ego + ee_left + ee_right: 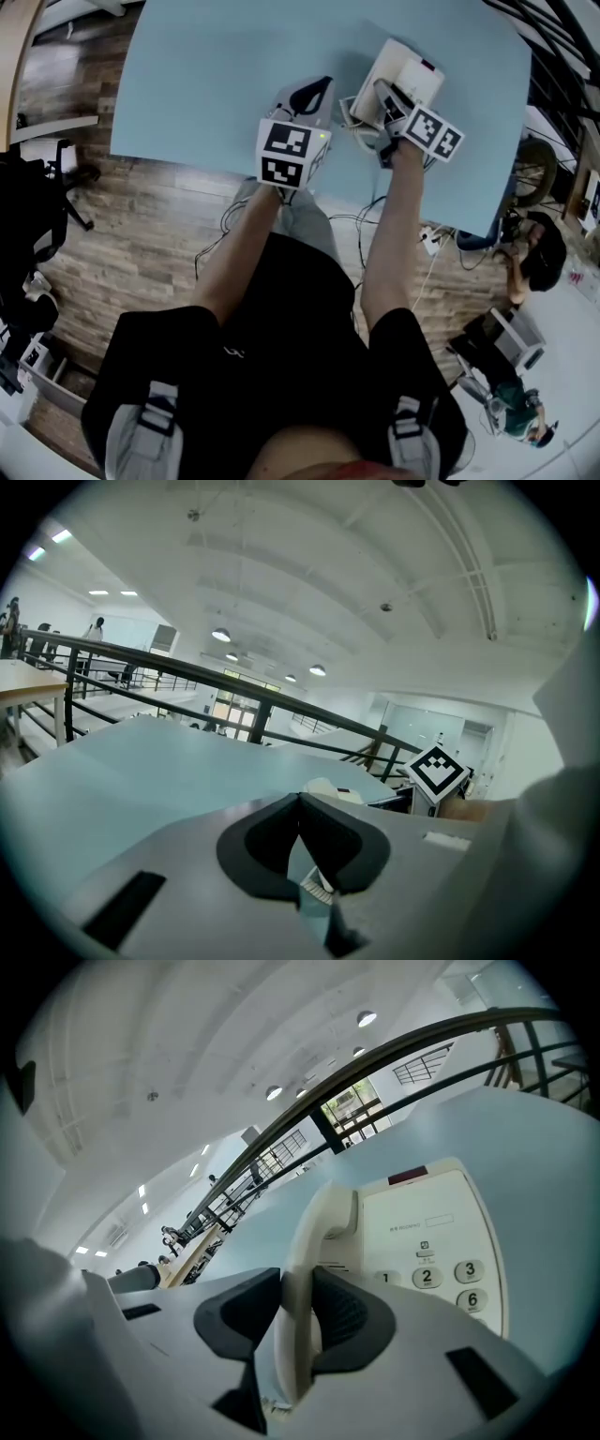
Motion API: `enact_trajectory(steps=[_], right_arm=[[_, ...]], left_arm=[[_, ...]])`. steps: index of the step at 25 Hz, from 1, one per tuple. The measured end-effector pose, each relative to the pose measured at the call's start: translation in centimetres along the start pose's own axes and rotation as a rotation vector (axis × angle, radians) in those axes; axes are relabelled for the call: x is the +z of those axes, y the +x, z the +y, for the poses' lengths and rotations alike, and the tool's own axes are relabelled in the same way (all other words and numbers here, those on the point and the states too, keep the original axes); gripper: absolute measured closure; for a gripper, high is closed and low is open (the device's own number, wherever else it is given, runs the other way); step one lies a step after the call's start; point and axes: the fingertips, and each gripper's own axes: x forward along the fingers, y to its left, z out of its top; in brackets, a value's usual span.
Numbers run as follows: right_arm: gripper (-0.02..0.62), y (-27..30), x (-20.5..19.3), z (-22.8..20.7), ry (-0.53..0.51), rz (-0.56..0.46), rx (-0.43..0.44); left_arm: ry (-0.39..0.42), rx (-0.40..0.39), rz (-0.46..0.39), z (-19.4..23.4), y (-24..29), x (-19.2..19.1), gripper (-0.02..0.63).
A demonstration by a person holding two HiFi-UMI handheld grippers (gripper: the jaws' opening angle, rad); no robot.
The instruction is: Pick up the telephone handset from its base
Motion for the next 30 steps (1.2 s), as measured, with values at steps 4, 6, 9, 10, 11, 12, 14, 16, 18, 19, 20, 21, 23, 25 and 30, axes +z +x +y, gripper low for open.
enact_trajectory(steps=[4, 6, 9, 10, 11, 12, 14, 16, 18, 19, 20, 21, 23, 25, 30], right_arm=[[0.505, -0.8, 0.7, 1.6, -0.006, -0.059, -0.018], [0.506, -2.0, 1.7, 3.2, -0.035, -0.114, -0.027], [0.508, -4.6, 3.9, 5.5, -0.087, -0.212, -0.048], [0.508, -5.6, 4.8, 6.1, -0.098, -0.246, -0.059], [0.508, -6.7, 5.6, 6.7, -0.107, -0.279, -0.068], [0.508, -7.9, 6.6, 7.2, -0.119, -0.313, -0.075], [0.508, -10.3, 8.4, 8.1, -0.156, -0.381, -0.082], [0.508, -12.5, 10.3, 9.0, -0.208, -0.442, -0.092], [0.509, -14.6, 11.8, 9.9, -0.267, -0.498, -0.107], [0.509, -15.5, 12.5, 10.4, -0.295, -0.523, -0.114], [0.509, -16.5, 13.0, 11.0, -0.320, -0.547, -0.121], [0.509, -17.3, 13.4, 11.5, -0.343, -0.569, -0.127], [0.509, -18.6, 14.0, 12.5, -0.385, -0.602, -0.136], [0.509, -19.8, 14.5, 13.0, -0.412, -0.631, -0.142], [0.509, -21.1, 15.1, 12.8, -0.420, -0.678, -0.156]], left_arm=[[0.018, -0.008, -0.025, -0.4, -0.2, 1.7, 0.607], [0.025, -0.016, -0.042, -0.6, -0.4, 2.7, 0.607], [0.033, -0.037, -0.080, -1.5, -0.5, 4.8, 0.607], [0.038, -0.045, -0.092, -1.9, -0.6, 5.5, 0.607], [0.045, -0.056, -0.104, -2.4, -0.6, 6.2, 0.607], [0.052, -0.068, -0.117, -3.1, -0.6, 7.0, 0.607], [0.074, -0.094, -0.149, -4.4, -0.6, 8.8, 0.607], [0.101, -0.114, -0.182, -5.5, -0.5, 10.8, 0.607], [0.123, -0.132, -0.211, -6.3, -0.7, 12.3, 0.607], [0.133, -0.141, -0.224, -6.7, -0.8, 13.0, 0.607], [0.143, -0.149, -0.236, -7.0, -0.9, 13.5, 0.607], [0.152, -0.159, -0.247, -7.4, -1.1, 14.1, 0.607], [0.170, -0.180, -0.268, -8.2, -1.4, 15.1, 0.607], [0.188, -0.201, -0.286, -9.1, -1.6, 16.0, 0.607], [0.223, -0.229, -0.303, -10.1, -1.6, 17.0, 0.607]])
